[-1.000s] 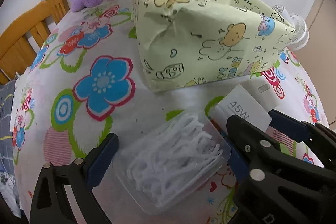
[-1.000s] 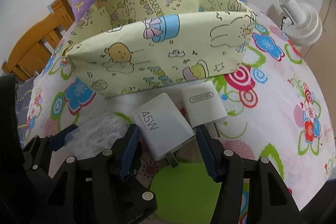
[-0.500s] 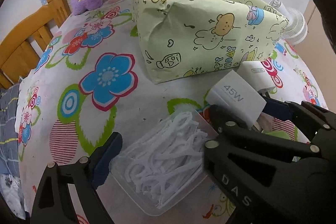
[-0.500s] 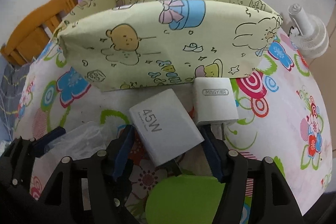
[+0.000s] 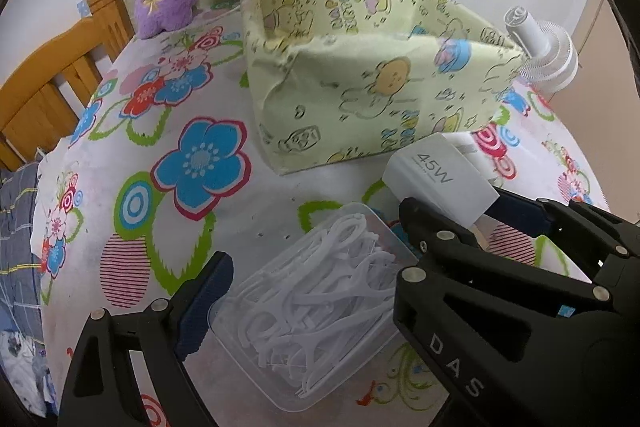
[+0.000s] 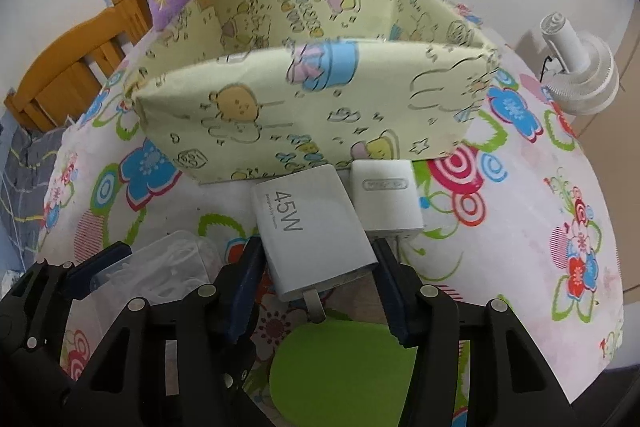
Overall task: Organize rigid objects
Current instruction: 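Lift the white charger and floss box and carry them toward the fabric box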
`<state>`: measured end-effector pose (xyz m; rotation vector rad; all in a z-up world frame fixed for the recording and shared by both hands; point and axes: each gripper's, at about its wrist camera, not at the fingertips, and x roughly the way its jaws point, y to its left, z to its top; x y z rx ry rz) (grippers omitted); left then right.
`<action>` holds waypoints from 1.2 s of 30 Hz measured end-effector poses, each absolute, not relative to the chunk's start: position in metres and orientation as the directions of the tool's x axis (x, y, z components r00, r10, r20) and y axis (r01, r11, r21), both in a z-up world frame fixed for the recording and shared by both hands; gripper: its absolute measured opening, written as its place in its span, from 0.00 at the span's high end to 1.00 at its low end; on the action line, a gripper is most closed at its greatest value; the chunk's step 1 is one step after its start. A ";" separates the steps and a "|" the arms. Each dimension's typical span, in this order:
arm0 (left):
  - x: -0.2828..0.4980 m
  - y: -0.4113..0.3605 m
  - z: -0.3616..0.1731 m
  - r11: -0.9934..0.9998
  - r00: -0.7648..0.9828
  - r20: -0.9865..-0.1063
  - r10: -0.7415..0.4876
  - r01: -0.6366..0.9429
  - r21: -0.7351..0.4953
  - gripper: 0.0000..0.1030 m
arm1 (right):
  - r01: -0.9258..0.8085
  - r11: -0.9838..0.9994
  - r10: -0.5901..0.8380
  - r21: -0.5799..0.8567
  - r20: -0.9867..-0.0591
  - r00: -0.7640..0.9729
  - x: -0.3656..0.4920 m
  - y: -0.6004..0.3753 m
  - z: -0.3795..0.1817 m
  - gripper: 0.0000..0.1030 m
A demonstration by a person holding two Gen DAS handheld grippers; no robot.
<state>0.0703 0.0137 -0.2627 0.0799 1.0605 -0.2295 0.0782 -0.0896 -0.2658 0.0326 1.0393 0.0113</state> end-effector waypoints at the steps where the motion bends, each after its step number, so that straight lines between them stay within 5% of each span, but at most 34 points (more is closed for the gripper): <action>1: 0.069 0.013 -0.260 0.973 0.472 -0.869 -0.150 0.226 -0.045 0.09 | 0.008 0.999 0.024 0.033 -0.857 0.514 0.076 -0.092 -0.262 0.45; 36: 0.047 -0.024 -0.169 0.972 0.605 -0.780 -0.163 0.234 -0.021 0.09 | 0.019 0.998 0.030 0.056 -0.759 0.650 0.050 -0.123 -0.167 0.46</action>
